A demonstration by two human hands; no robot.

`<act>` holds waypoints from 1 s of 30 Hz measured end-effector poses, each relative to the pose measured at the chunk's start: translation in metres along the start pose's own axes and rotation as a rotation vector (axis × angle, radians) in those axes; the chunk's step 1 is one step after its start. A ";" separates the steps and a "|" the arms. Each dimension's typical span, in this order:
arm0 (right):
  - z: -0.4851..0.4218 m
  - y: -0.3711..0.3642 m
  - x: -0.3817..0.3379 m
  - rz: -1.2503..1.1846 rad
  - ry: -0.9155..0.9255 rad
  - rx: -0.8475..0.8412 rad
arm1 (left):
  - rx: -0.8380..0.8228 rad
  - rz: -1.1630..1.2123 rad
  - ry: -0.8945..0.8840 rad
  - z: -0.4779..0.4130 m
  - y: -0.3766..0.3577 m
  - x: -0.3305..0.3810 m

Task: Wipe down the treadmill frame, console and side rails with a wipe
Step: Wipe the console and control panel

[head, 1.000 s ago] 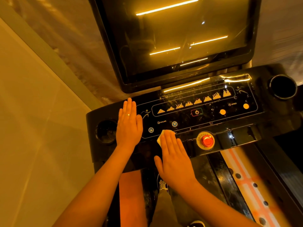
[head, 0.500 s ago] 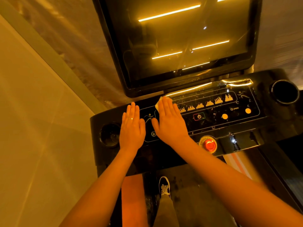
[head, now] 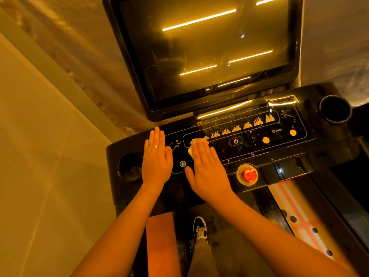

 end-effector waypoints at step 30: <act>-0.080 0.025 0.003 0.047 -0.070 0.070 | -0.025 -0.090 0.021 0.001 -0.008 0.007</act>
Point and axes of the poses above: each hand's wrist, its own z-axis away from the middle knuckle, its own y-axis out of the back of the hand, x = y × z, the point moved 7 cm from there along -z, towards the middle knuckle, and after that the axes turned 6 degrees about -z, right-handed, at the moved point
